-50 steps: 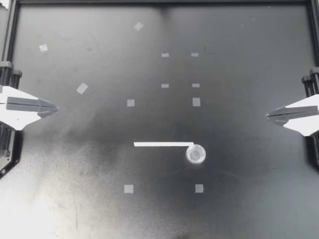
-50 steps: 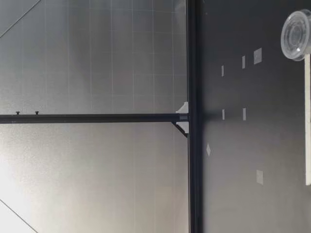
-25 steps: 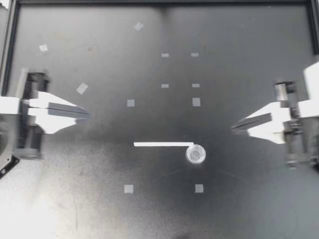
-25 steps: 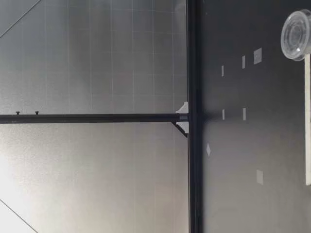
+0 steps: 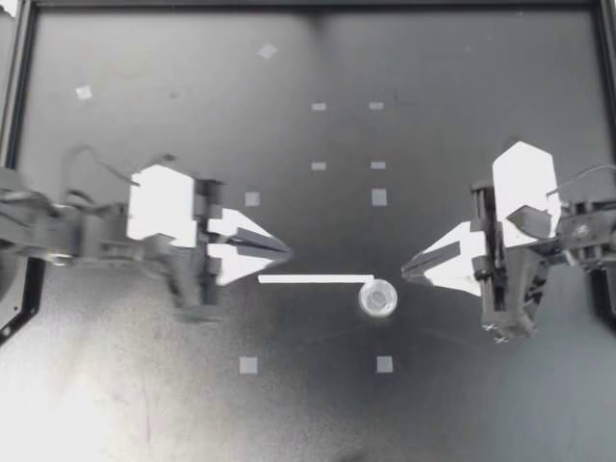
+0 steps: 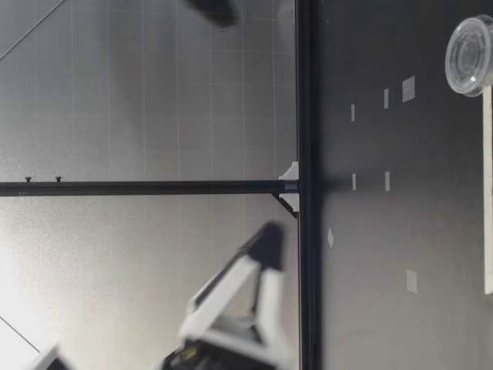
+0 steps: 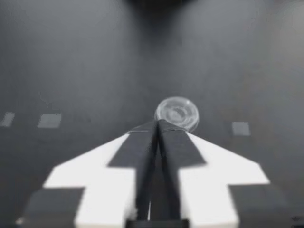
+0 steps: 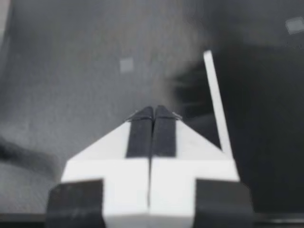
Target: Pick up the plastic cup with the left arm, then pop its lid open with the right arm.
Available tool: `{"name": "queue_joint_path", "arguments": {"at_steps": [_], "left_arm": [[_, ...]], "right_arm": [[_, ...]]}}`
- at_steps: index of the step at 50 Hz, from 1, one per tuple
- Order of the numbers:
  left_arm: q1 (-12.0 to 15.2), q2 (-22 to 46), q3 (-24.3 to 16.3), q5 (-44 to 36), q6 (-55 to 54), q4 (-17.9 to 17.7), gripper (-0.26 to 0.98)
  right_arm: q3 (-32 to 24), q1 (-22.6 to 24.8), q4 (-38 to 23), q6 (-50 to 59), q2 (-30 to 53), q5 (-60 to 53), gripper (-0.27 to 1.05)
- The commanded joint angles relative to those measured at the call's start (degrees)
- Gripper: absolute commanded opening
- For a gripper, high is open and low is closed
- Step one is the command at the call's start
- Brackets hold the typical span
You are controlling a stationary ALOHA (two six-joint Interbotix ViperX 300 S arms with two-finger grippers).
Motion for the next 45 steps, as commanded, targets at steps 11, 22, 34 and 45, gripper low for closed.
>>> {"name": "queue_joint_path", "arguments": {"at_steps": [11, 22, 34, 45], "left_arm": [[-1.2, 9.1, -6.2, -0.8, 0.2, 0.4, 0.45], [-2.1, 14.0, -8.8, -0.4, 0.2, 0.4, 0.46], [-2.4, 18.3, -11.9, -0.3, 0.4, 0.4, 0.50], [-2.5, 21.4, -14.5, 0.4, 0.4, 0.4, 0.53]], "right_arm": [[-0.3, 1.9, 0.0, 2.4, 9.4, -4.6, -0.15], [-0.3, 2.0, 0.1, 4.6, 14.6, -5.6, -0.15], [0.0, 2.5, 0.0, 5.2, 16.1, -7.0, -0.15], [1.1, 2.5, 0.0, 5.7, 16.7, -7.8, -0.15]]}}
